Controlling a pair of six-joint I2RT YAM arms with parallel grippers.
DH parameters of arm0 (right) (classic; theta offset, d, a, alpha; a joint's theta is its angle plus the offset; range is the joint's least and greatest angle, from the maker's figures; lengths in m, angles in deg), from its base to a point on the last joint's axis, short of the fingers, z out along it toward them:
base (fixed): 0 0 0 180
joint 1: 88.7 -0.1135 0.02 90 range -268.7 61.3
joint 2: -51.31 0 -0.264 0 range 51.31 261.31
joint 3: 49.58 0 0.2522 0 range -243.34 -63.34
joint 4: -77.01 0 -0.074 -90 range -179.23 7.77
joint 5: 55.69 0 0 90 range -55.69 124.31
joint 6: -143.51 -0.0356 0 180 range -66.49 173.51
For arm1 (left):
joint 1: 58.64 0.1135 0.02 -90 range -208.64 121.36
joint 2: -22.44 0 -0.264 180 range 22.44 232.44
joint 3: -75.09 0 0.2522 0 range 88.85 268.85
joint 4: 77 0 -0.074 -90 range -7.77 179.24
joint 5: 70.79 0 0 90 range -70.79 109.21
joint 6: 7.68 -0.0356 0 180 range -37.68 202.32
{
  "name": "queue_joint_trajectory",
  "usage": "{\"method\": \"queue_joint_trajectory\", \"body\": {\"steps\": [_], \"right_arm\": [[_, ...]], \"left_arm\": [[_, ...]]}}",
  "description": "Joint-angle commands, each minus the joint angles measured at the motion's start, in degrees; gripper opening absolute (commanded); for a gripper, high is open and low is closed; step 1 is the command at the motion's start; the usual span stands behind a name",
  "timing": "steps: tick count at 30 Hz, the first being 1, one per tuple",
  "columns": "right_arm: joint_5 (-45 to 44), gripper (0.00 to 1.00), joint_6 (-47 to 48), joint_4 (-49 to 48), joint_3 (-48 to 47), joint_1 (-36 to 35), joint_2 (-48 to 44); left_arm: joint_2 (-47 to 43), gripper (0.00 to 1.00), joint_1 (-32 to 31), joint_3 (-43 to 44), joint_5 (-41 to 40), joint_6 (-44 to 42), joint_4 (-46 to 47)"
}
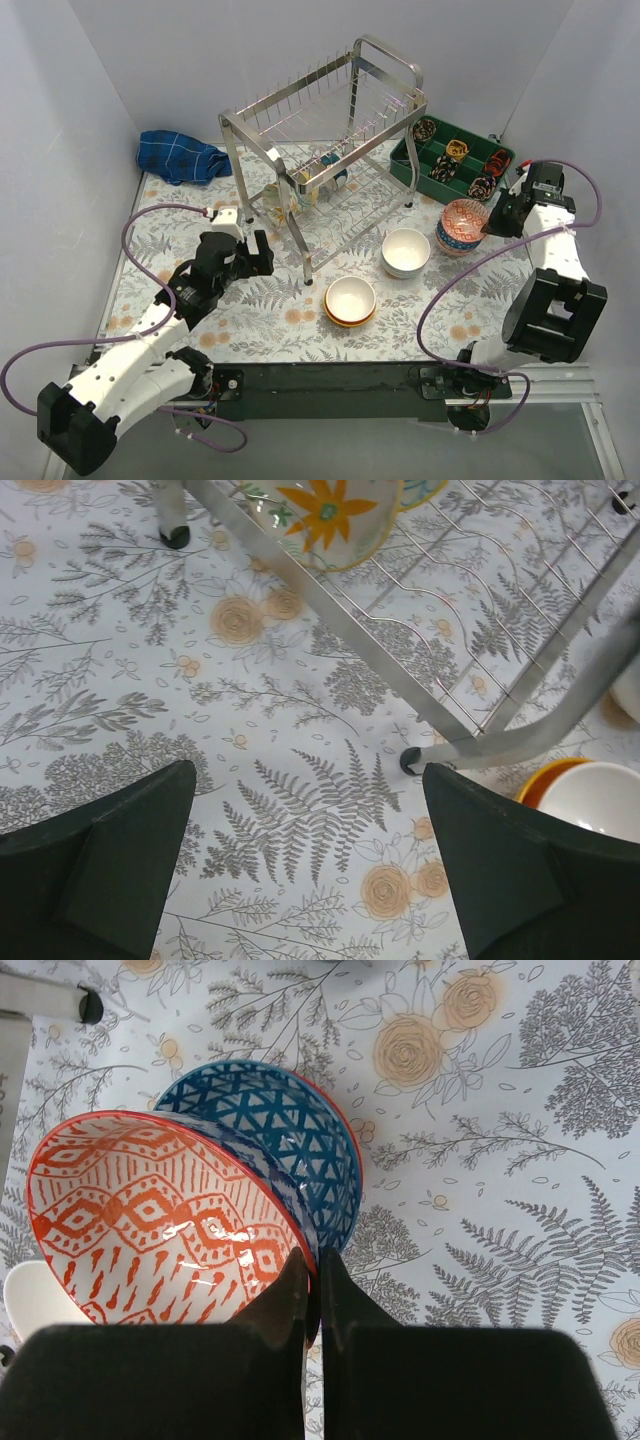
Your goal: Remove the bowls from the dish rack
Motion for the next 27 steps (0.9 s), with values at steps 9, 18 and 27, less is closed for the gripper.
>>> {"method": "queue_joint_trajectory", "body": {"steps": [9, 18, 27], "right_arm": [[4.5, 0.01, -1.4, -4.7, -3.4, 1.7, 8.1], [3.3, 0.53, -1.0, -5.5, -1.6, 0.4, 6.0], [-4.4, 0.87, -1.5, -11.5, 4.7, -4.8, -7.5]], "left_arm": [[-7.0, 0.98, 2.5, -1.5, -4.7, -1.1, 1.4], [-7.6, 0.98, 2.7, -1.6, -4.5, -0.9, 1.8], [-7.8, 0.98, 2.9, -2.1, -4.7, -0.9, 2.3]]}}
